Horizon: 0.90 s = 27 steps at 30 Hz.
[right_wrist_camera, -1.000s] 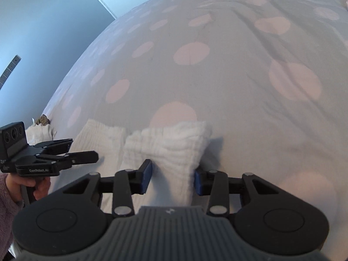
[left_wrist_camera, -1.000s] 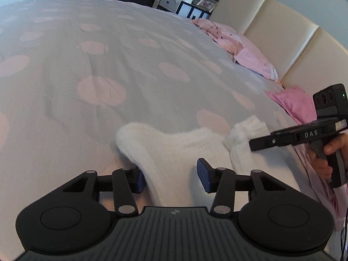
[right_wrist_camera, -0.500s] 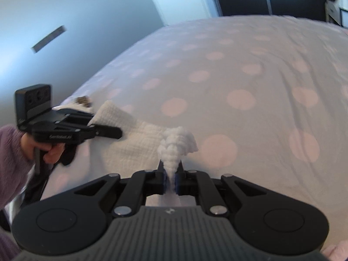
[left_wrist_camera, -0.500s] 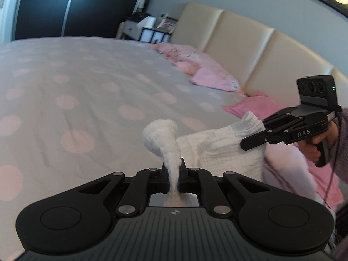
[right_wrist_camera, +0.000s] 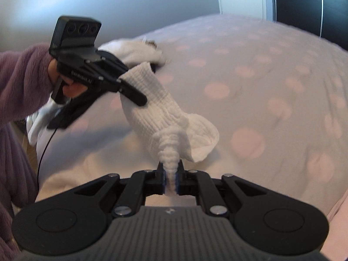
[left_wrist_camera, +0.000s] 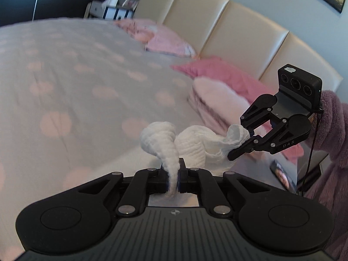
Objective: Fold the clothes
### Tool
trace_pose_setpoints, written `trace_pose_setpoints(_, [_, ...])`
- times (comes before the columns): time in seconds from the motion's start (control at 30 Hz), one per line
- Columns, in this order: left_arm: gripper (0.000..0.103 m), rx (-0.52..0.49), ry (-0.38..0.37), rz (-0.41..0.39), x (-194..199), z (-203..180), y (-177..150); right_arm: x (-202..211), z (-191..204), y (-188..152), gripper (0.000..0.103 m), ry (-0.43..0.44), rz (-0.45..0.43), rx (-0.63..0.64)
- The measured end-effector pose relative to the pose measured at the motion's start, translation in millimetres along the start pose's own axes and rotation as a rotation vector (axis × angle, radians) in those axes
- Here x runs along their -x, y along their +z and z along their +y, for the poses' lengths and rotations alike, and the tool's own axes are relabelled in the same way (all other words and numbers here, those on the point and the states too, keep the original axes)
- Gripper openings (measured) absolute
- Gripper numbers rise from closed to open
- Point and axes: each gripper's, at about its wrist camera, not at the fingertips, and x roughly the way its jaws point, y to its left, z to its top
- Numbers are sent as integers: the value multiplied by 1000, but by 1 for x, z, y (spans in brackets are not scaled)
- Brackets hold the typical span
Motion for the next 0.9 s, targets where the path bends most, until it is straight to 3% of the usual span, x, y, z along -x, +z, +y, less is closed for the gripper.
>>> trace_pose_setpoints(0.13, [6, -13, 11, 91, -10, -4, -26, -20, 7, -31, 17, -11, 70, -11])
trace_pose_setpoints(0.23, [20, -97, 33, 191, -17, -16, -42, -24, 11, -41, 32, -17, 108, -2])
trace_pose_setpoints(0.27, [24, -118, 36, 216, -18, -19, -47, -26, 13, -44, 32, -17, 120, 4])
trace_pose_setpoints(0.3, [25, -133, 32, 232, -15, -24, -53, -26, 16, -44, 32, -12, 130, 15])
trace_pose_setpoints(0.4, [31, -164, 31, 264, -10, -30, -58, -26, 29, -43, 46, 3, 157, 71])
trace_pose_setpoints(0.47, [37, -188, 35, 286, -6, -34, -61, -25, 38, -43, 46, 12, 180, 100])
trace_pose_setpoints(0.57, [37, -207, 43, 315, 4, -41, -67, -18, 51, -51, 46, 22, 219, 133])
trace_pose_setpoints(0.7, [37, -231, 35, 326, 15, -55, -70, -6, 64, -56, 46, 35, 237, 138])
trace_pose_setpoints(0.77, [37, -242, 50, 291, 24, -66, -69, 3, 71, -58, 46, 15, 218, 137])
trace_pose_setpoints(0.9, [39, -273, 143, 221, 23, -83, -61, 15, 79, -51, 46, -115, 139, 109])
